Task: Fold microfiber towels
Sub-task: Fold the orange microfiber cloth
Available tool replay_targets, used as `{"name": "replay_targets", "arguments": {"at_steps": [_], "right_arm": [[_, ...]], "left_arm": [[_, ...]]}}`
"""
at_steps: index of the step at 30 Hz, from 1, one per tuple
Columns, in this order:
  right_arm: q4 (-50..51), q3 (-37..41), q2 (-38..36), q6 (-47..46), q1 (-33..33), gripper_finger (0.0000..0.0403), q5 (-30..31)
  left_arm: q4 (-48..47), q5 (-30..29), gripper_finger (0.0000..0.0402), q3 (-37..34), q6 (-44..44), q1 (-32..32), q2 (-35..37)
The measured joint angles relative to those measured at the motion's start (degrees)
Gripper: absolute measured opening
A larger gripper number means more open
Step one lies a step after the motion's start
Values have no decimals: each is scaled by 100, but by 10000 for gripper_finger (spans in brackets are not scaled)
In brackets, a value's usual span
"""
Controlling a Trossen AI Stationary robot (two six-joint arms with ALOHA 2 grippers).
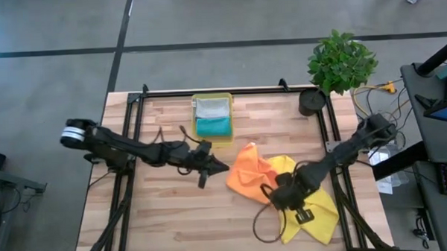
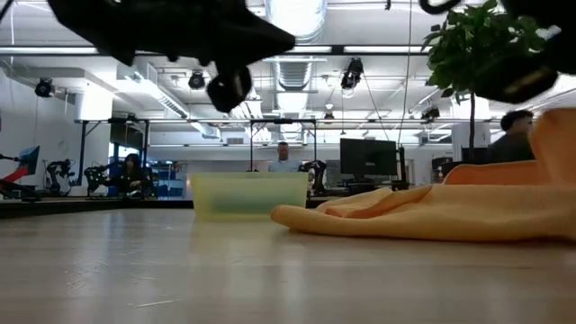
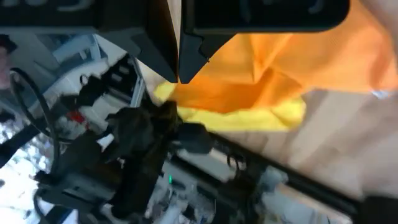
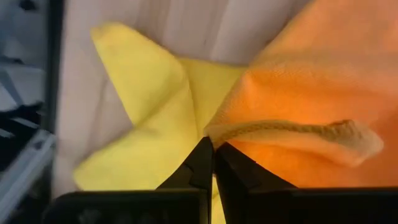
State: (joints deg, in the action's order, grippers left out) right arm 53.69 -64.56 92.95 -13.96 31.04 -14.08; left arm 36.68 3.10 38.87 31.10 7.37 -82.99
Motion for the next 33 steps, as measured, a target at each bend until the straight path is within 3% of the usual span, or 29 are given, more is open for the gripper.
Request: {"name": "replay_targets", "arguments": {"at_steps": [6, 10, 14, 24, 33], "right_arm": [[-173, 204, 236, -398, 344, 9, 110], [-185, 212, 168, -772, 402, 9, 120], [-346, 199, -78, -1136, 397, 8, 260], [-562, 202, -871, -1889, 381, 8, 1129], [-746, 210, -1342, -2358, 333, 8, 1839]], "left_arm": [[-122, 727, 0, 820, -92, -12, -1243], [-1226, 864, 8, 1390, -941, -12, -1778], [-2291, 834, 44, 1936, -2003, -1, -2140], [-3002, -256, 170, 2491, -3352, 147, -2628], [-2871, -1284, 184, 2534, -4064, 475, -2700]]}}
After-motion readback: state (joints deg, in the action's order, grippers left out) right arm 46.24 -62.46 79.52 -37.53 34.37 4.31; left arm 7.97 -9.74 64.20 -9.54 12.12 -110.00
